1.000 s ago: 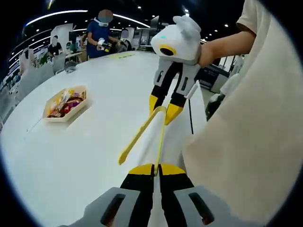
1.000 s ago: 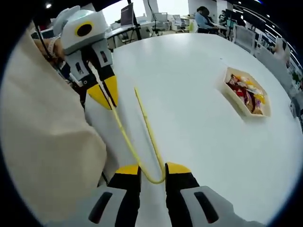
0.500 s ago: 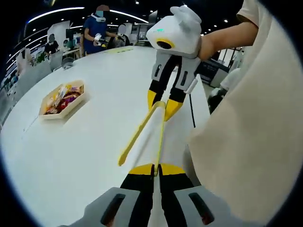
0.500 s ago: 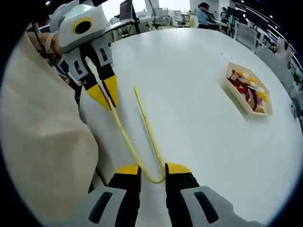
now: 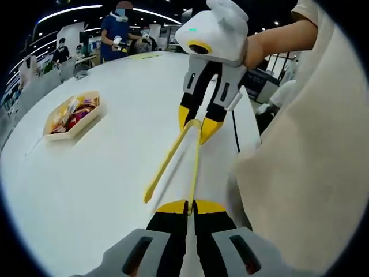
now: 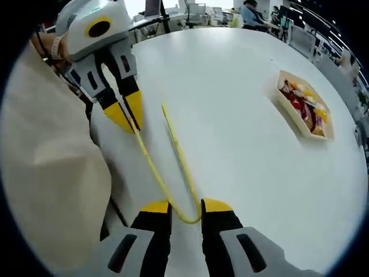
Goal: Place the target food into the container with the food tongs after gripping and lifting it, then release it inside without dropping or visibly crushing the food.
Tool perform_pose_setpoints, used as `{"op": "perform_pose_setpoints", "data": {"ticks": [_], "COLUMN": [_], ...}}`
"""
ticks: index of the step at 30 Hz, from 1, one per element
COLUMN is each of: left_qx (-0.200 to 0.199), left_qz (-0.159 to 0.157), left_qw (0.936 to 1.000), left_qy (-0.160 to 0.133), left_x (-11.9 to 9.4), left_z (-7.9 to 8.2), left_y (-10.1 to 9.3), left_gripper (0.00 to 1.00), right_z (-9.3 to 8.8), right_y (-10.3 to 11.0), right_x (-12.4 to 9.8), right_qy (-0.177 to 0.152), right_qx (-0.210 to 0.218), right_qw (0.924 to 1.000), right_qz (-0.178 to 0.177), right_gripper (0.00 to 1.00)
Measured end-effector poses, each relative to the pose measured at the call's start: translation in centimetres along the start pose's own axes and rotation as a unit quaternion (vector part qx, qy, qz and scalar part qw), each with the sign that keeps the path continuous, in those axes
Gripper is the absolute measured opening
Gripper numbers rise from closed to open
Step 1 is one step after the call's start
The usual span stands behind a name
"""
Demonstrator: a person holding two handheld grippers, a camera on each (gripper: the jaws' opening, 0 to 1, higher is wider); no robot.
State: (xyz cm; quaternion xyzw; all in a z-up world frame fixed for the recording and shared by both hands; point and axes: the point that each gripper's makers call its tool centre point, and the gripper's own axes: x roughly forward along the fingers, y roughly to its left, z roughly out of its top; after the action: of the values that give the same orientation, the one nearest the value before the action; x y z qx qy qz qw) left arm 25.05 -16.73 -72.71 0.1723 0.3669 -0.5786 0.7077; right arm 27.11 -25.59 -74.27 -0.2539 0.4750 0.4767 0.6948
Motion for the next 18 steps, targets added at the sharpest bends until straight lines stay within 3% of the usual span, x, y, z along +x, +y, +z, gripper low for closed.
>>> {"op": "perform_pose_setpoints", "data": {"ticks": [18], "left_qx": [0.006], "left_qz": [0.006], "left_qw": [0.9995], "left_qy": [0.029], "left_x": [1.4], "left_z": [-1.5], "left_y": [0.0], "left_gripper": [0.01], "right_z": [-0.5], "right_y": [0.0], "right_x": [1.2], "right_qy": [0.024], "right_qx": [0.000], "right_qw": [0.9997], "right_qz": [-0.004], "right_gripper": [0.19]}}
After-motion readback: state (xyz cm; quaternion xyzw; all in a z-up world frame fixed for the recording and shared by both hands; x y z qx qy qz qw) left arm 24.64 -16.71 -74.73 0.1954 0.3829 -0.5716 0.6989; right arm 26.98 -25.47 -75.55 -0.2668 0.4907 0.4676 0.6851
